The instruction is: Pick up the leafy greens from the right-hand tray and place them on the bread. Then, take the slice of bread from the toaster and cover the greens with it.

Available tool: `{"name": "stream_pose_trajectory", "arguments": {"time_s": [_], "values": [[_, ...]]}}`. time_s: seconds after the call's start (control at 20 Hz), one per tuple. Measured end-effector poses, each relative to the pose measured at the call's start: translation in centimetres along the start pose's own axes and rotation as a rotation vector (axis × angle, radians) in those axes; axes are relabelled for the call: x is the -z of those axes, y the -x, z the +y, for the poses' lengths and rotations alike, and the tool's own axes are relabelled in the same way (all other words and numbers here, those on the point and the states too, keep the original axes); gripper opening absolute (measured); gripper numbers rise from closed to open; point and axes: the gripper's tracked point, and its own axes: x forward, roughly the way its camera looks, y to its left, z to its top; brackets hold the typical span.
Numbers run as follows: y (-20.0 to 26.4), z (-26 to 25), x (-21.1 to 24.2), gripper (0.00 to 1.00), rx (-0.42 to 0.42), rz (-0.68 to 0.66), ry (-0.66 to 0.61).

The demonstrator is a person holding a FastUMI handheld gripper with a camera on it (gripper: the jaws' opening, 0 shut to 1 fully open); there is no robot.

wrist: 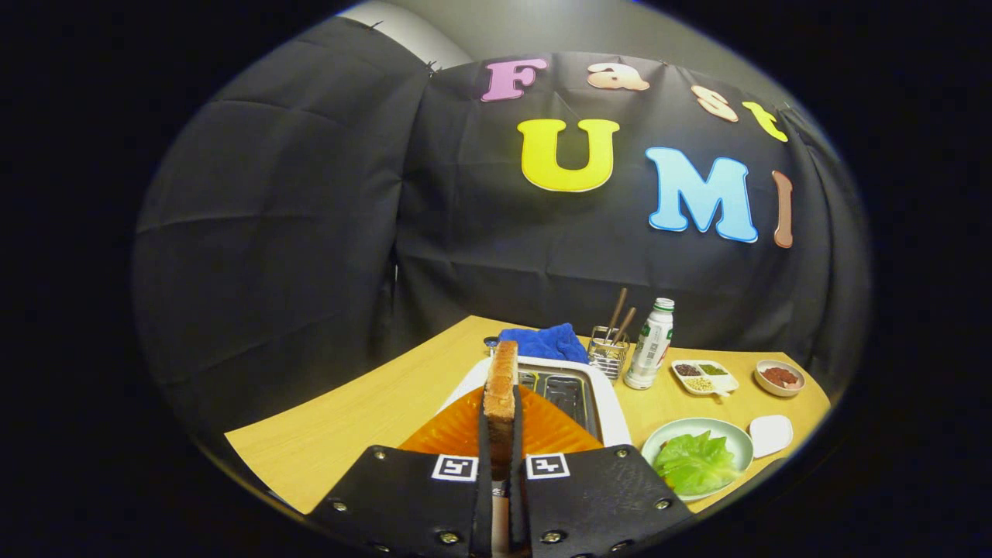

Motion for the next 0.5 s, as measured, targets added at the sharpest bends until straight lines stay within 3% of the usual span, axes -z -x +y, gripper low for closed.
{"name": "stream_pose_trajectory", "arguments": {"time_s": [0.4,0.5], "values": [[0.2,-0.2,-1.1,0.08,0.019,-0.003,0.005],[0.4,-0.3,-1.8,0.02,0.01,-0.027,-0.018]]}}
